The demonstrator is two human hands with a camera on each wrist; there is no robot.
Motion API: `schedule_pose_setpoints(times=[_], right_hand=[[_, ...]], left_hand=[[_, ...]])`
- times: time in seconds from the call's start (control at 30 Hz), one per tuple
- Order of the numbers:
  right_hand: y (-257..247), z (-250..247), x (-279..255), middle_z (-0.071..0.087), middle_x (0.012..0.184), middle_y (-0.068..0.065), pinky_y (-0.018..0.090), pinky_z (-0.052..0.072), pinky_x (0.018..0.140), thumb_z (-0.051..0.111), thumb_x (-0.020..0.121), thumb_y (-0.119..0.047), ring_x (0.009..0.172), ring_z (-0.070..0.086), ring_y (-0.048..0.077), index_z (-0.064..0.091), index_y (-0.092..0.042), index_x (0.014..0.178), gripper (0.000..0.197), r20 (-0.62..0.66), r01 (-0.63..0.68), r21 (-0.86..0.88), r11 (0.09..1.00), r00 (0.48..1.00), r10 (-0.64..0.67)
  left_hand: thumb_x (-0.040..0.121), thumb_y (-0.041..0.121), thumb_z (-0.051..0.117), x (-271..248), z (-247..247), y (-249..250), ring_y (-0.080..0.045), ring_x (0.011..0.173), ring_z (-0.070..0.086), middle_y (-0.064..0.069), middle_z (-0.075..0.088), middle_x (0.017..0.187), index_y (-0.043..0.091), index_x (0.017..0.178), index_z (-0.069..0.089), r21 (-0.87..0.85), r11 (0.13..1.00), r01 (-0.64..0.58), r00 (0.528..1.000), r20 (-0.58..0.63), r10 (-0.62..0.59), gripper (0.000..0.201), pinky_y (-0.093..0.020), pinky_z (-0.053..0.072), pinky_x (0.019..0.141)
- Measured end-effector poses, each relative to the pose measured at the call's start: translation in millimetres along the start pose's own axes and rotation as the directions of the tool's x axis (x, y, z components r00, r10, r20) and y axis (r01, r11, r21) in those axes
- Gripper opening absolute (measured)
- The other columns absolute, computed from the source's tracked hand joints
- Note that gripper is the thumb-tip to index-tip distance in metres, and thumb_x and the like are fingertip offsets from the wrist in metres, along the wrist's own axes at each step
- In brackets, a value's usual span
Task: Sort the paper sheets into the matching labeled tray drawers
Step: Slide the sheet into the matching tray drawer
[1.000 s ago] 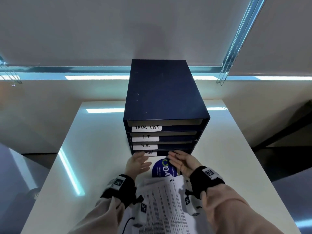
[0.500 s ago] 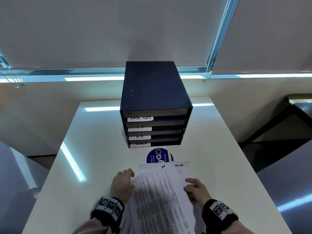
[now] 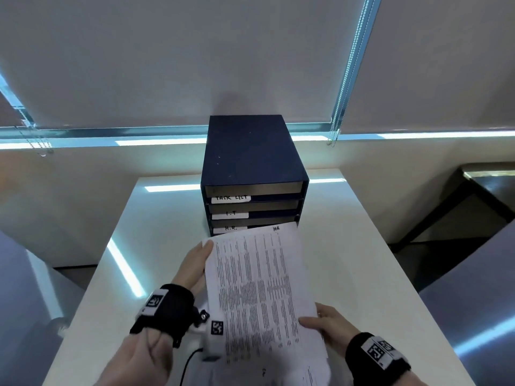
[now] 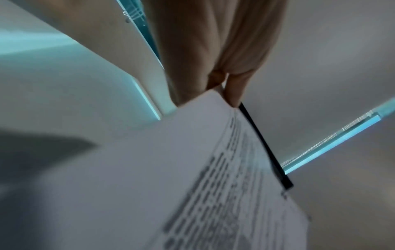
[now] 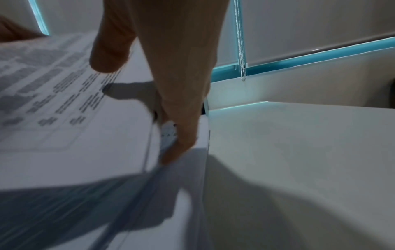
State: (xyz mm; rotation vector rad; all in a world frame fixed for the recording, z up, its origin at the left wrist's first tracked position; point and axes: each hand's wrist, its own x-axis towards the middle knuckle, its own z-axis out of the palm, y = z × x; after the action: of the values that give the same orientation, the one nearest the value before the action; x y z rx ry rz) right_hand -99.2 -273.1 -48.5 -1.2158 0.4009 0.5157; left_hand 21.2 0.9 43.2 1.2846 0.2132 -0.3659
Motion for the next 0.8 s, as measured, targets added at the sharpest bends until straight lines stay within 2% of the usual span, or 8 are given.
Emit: schedule_pose_setpoints(times=[0.07,0.13,0.33,0.43,0.5,0.63,0.73,0.8], right_hand=[[2,-1,-6,0.068,0.112,0.023,0.040,0.055,0.083,0.089,0.053,-0.012,0.100,0.068,0.036,0.063,0.006,0.113,0.068,0.036,0.025,0.037,0.999,0.999,-0.027],[5,-3,-11,0.067,0.114,0.024,0.041,0.055,0.084,0.095,0.042,-0.019,0.102,0.067,0.037,0.064,0.005,0.113,0.082,0.054,0.041,0.042,0.998,0.998,-0.043],[10,-2,-23,0.066,0.116,0.025,0.041,0.056,0.083,0.095,0.042,-0.020,0.101,0.067,0.038,0.063,0.004,0.116,0.083,0.057,0.054,0.055,0.997,0.997,-0.057],[10,1,-24,0.066,0.116,0.025,0.039,0.058,0.076,0.083,0.058,-0.007,0.096,0.069,0.037,0.061,0.003,0.117,0.064,0.047,0.040,0.104,0.994,0.998,-0.045],[10,3,-22,0.065,0.117,0.026,0.041,0.058,0.073,0.065,0.067,0.003,0.095,0.069,0.037,0.059,0.000,0.118,0.052,0.027,0.025,0.149,0.989,0.999,-0.029],[7,2,-8,0.067,0.113,0.026,0.045,0.057,0.076,0.055,0.080,0.013,0.093,0.069,0.039,0.057,0.001,0.120,0.042,-0.063,-0.048,0.099,0.994,0.997,0.054],[-3,-2,8,0.067,0.114,0.025,0.047,0.056,0.080,0.044,0.090,0.012,0.094,0.068,0.037,0.056,0.001,0.121,0.035,-0.119,-0.084,0.055,0.995,0.989,0.090],[-15,-2,21,0.067,0.112,0.024,0.048,0.056,0.081,0.043,0.091,0.011,0.092,0.068,0.036,0.056,0.000,0.119,0.032,-0.156,-0.100,0.018,0.995,0.983,0.102]], left_hand=[[0.103,0.012,0.034,4,3,4,-0.025,0.089,0.059,-0.010,0.062,0.092,-0.005,0.146,0.018,-0.074,0.997,0.025,1.000,-0.012,-0.026,0.049,-0.045,0.039,0.102],[0.103,0.012,0.033,4,3,4,-0.024,0.087,0.059,-0.011,0.062,0.093,-0.005,0.146,0.016,-0.106,0.992,0.066,0.998,-0.009,-0.067,0.050,-0.043,0.041,0.096],[0.103,0.012,0.032,5,5,0,-0.026,0.089,0.059,-0.013,0.062,0.094,-0.004,0.146,0.018,-0.107,0.988,0.111,0.993,-0.024,-0.114,0.048,-0.043,0.039,0.098],[0.103,0.012,0.032,6,6,1,-0.035,0.105,0.057,-0.016,0.062,0.099,-0.005,0.144,0.021,-0.094,0.985,0.144,0.989,-0.016,-0.146,0.046,-0.045,0.039,0.100],[0.102,0.015,0.038,15,1,-4,-0.037,0.114,0.056,-0.022,0.061,0.114,-0.004,0.142,0.027,-0.072,0.984,0.166,0.985,-0.041,-0.169,0.046,-0.045,0.041,0.100],[0.075,0.031,0.077,57,-23,-46,-0.035,0.116,0.058,-0.024,0.052,0.135,0.001,0.149,0.010,-0.095,0.969,0.228,0.973,-0.005,-0.230,0.104,-0.052,0.040,0.104],[0.091,0.014,0.060,23,2,-32,-0.036,0.128,0.046,-0.022,0.041,0.143,-0.004,0.148,0.006,-0.081,0.969,0.233,0.971,-0.033,-0.236,0.081,-0.046,0.034,0.110],[0.097,0.008,0.048,21,5,-35,-0.037,0.125,0.048,-0.026,0.042,0.141,-0.008,0.147,0.009,-0.047,0.969,0.242,0.969,-0.041,-0.243,0.065,-0.047,0.035,0.109]])
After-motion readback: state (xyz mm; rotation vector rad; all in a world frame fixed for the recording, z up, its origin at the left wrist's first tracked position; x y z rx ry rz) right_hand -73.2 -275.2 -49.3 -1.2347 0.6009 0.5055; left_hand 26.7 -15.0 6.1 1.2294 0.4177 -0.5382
